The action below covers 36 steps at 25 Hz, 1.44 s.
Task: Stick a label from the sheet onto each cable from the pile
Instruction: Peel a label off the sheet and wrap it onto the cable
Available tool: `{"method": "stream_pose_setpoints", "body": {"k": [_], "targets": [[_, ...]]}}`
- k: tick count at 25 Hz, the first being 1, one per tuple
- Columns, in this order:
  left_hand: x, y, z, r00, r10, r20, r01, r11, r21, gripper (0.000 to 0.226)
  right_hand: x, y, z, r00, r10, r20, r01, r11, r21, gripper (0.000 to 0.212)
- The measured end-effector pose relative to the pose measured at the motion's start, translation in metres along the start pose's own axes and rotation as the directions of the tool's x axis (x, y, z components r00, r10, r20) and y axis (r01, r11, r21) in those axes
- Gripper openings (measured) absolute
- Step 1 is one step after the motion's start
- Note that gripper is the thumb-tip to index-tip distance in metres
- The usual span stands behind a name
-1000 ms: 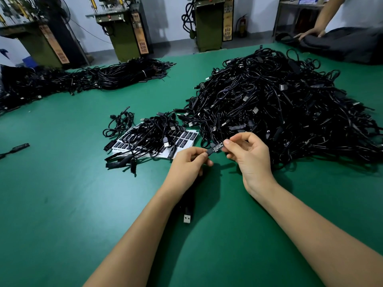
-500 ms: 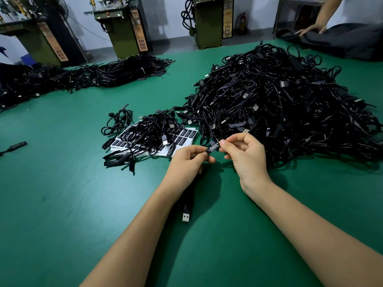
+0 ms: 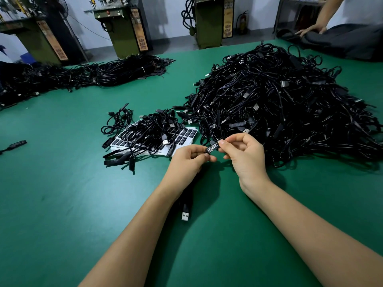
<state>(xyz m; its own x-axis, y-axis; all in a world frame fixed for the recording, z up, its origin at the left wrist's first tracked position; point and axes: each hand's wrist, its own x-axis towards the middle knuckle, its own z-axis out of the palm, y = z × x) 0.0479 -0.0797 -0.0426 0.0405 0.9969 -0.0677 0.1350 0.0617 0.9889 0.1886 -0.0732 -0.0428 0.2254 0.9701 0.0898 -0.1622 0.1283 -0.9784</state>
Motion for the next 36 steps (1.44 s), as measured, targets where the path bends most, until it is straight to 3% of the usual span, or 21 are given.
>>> {"method": "stream_pose_setpoints", "body": {"k": [17,24,30,34,36], "targets": [[-0.003,0.003,0.001,0.998,0.056,-0.030,-0.055,0.997,0.045,0.016,-0.003,-0.002,0.001,1.000,0.012,-0.011,-0.013,0.999,-0.050,0.013],[-0.004,0.004,0.004,0.995,0.044,-0.084,-0.038,0.997,0.067,0.018,-0.004,0.002,0.002,0.997,-0.076,0.000,0.075,0.984,-0.163,0.013],[-0.004,0.004,0.004,0.994,0.049,-0.100,-0.041,0.995,0.087,0.018,-0.012,0.005,0.003,0.924,-0.376,0.071,0.361,0.794,-0.489,0.011],[-0.005,0.005,0.004,0.993,0.059,-0.104,-0.050,0.995,0.087,0.020,-0.014,0.008,0.006,0.885,-0.456,0.091,0.414,0.685,-0.600,0.012],[-0.005,0.006,0.004,0.992,0.060,-0.110,-0.050,0.995,0.084,0.021,-0.013,0.008,0.005,0.889,-0.452,0.072,0.400,0.692,-0.600,0.012]]}}
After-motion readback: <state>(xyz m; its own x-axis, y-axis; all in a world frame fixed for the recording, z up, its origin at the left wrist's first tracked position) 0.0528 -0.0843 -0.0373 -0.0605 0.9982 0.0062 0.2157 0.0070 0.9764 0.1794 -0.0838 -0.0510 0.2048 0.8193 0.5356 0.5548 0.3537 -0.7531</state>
